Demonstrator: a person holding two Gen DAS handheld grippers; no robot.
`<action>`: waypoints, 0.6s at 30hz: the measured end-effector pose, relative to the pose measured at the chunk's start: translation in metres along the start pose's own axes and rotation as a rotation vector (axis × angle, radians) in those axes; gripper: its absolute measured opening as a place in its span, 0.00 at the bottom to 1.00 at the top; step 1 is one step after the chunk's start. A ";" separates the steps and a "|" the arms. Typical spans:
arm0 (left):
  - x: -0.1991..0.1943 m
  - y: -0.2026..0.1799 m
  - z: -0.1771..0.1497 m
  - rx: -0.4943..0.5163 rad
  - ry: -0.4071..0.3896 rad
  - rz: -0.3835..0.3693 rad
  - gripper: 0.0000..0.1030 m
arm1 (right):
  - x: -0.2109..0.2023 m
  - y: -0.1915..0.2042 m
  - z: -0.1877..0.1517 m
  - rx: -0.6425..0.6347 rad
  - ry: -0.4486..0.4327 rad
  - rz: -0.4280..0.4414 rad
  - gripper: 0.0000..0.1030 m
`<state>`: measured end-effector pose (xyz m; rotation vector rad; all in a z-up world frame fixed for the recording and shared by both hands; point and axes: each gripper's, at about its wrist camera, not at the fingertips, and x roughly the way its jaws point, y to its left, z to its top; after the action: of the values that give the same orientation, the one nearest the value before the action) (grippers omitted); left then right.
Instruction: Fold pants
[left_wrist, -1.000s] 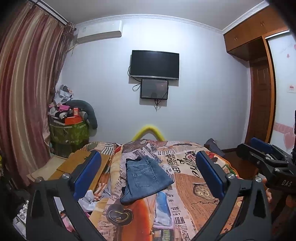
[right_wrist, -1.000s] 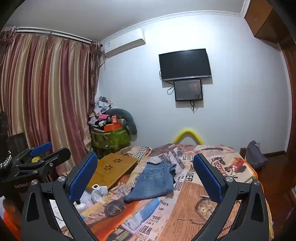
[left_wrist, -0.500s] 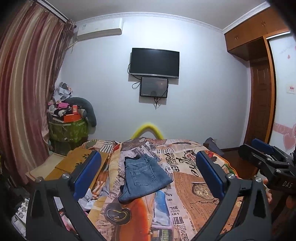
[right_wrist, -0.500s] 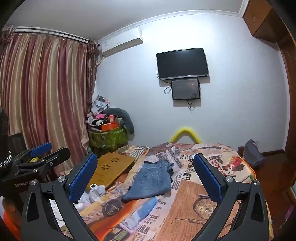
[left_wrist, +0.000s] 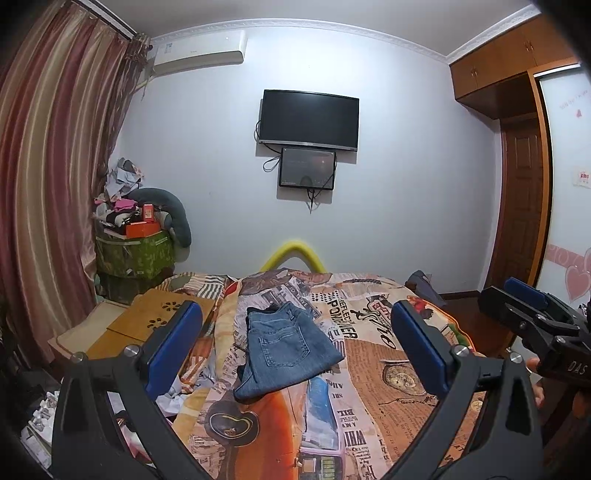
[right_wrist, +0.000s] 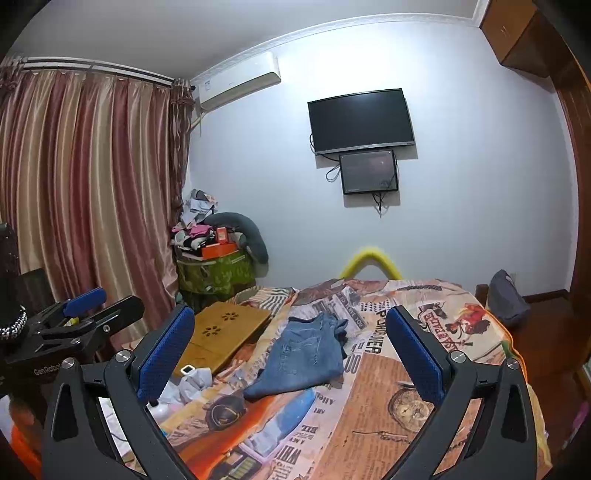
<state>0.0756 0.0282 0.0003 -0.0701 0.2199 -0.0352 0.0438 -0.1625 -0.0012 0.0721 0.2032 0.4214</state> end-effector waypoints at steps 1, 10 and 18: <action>0.001 0.000 0.000 0.001 0.000 0.000 1.00 | 0.001 0.000 0.000 0.000 0.000 0.000 1.00; 0.005 -0.001 0.001 0.011 0.005 -0.011 1.00 | 0.001 0.001 0.000 0.000 -0.001 -0.001 1.00; 0.006 0.000 0.001 0.005 0.016 -0.017 1.00 | 0.000 0.001 0.000 0.000 0.000 -0.002 1.00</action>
<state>0.0817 0.0285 -0.0003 -0.0663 0.2348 -0.0532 0.0436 -0.1614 -0.0010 0.0722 0.2032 0.4189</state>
